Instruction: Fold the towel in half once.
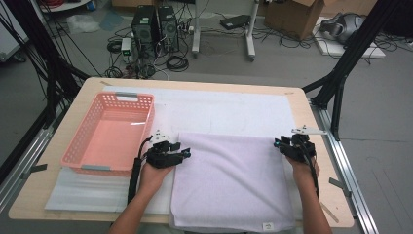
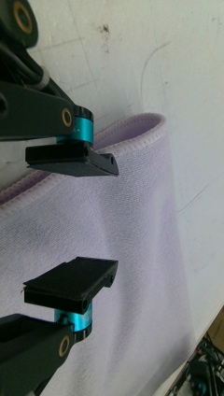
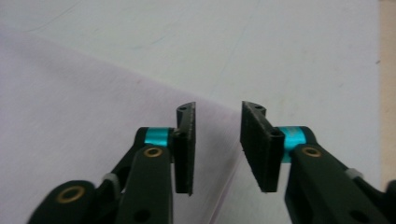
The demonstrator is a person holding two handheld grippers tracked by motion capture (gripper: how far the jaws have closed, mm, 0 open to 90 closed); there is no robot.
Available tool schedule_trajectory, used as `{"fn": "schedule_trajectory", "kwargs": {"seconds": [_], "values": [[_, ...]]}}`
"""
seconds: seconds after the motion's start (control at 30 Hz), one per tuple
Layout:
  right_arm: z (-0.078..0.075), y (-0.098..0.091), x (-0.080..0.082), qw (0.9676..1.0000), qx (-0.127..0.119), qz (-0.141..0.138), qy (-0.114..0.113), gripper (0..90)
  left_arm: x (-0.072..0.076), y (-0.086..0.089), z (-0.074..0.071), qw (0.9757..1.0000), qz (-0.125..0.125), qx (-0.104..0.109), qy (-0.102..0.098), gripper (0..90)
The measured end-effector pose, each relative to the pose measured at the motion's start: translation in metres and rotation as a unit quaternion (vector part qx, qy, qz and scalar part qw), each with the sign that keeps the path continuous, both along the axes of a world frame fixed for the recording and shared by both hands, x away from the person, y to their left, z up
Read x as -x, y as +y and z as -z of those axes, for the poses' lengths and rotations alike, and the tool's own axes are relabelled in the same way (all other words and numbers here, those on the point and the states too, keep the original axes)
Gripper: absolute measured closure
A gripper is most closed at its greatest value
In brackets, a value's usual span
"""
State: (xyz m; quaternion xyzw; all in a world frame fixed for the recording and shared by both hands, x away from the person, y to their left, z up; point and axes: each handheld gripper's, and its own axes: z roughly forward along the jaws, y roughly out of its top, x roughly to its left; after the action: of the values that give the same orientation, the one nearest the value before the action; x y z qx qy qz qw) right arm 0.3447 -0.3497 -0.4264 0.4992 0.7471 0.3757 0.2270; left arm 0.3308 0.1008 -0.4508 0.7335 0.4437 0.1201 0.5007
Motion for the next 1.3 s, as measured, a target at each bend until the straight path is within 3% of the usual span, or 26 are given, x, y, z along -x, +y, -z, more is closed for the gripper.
{"fn": "schedule_trajectory", "kwargs": {"seconds": [0.1,0.2,0.33,0.53,0.63,0.73,0.8,0.83,0.93,1.0,1.1,1.2,1.27,1.3], "values": [[0.004,-0.005,0.011,0.9998,-0.008,-0.004,0.017,56.7,0.004,-0.002,-0.005,1.0,0.004,0.004,-0.006,45.2],[0.008,-0.011,0.02,0.9993,-0.015,-0.01,0.032,54.6,0.006,-0.009,-0.017,0.9994,0.015,-0.023,-0.023,45.3],[0.01,-0.016,0.028,0.999,-0.024,-0.012,0.036,53.7,-0.003,-0.013,-0.022,0.9991,-0.006,-0.034,-0.026,43.4],[0.01,-0.018,0.029,0.9989,-0.029,-0.007,0.035,53.9,-0.019,-0.011,-0.005,0.9963,-0.044,-0.073,0.012,44.9],[0.011,-0.015,0.023,0.9991,-0.025,-0.004,0.034,54.1,-0.024,-0.01,0.001,0.9955,-0.056,-0.071,0.027,45.4],[0.013,-0.011,0.013,0.9993,-0.011,0.003,0.035,53.7,-0.024,-0.011,0.001,0.9951,-0.053,-0.08,0.022,46.4],[0.016,-0.008,0.006,0.9991,-0.004,0.008,0.042,53.3,-0.023,-0.012,0.001,0.9955,-0.045,-0.08,0.02,51.2],[0.017,-0.006,0.003,0.9987,0.0,0.01,0.05,52.7,-0.023,-0.014,0.001,0.9957,-0.034,-0.084,0.016,61.0],[0.018,-0.001,0.0,0.9987,0.014,0.009,0.049,58.4,-0.019,-0.021,0.001,0.9936,-0.015,-0.112,0.0,76.0],[0.017,0.0,0.001,0.9985,0.014,-0.003,0.052,68.2,-0.019,-0.021,0.001,0.9943,-0.02,-0.105,0.007,80.3],[0.017,0.001,0.003,0.9978,-0.008,-0.011,0.065,84.3,-0.02,-0.018,0.002,0.996,-0.023,-0.083,0.022,82.9],[0.017,0.0,0.003,0.9974,-0.018,-0.005,0.069,86.5,-0.02,-0.018,0.001,0.9965,-0.027,-0.074,0.029,84.3],[0.015,0.0,0.004,0.9979,-0.012,-0.005,0.064,86.9,-0.019,-0.017,-0.003,0.9968,-0.03,-0.072,0.013,84.7],[0.014,0.0,0.004,0.9985,-0.006,-0.005,0.054,87.0,-0.018,-0.017,-0.006,0.9975,-0.035,-0.061,0.003,84.7]]}}
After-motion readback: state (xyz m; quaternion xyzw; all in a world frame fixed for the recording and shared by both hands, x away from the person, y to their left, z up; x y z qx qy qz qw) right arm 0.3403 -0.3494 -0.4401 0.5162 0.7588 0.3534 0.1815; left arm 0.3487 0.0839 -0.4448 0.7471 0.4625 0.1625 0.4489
